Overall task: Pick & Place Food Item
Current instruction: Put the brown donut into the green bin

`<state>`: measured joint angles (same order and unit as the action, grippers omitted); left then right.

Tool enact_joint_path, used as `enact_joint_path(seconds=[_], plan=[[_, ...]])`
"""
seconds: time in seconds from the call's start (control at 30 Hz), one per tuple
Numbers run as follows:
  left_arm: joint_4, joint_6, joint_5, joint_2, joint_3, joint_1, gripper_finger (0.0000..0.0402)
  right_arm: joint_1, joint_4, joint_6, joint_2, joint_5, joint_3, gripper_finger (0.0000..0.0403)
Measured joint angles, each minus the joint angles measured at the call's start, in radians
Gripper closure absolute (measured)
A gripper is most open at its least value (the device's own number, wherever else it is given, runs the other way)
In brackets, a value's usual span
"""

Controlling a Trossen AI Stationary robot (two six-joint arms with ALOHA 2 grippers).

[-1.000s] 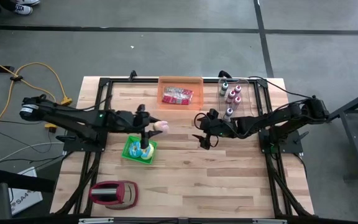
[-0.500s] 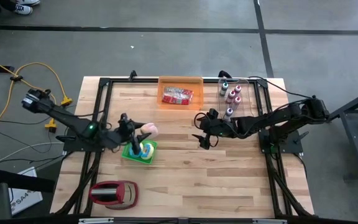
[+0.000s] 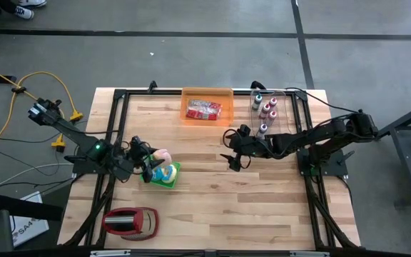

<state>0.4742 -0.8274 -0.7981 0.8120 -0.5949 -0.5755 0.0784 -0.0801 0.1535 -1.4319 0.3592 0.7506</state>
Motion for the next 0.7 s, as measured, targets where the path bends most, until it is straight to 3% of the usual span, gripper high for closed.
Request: enact_joint_path(seconds=[0.47,0.7], plan=[[0.272,-0.136,0.274,-0.068,-0.057,0.125,0.0193,0.000,-0.006,0.000,0.000,0.000,0.000,0.0050],[0.322,-0.161,0.478,-0.038,-0.069,0.227,0.0193,0.000,-0.007,0.000,0.000,0.000,0.000,0.0050]])
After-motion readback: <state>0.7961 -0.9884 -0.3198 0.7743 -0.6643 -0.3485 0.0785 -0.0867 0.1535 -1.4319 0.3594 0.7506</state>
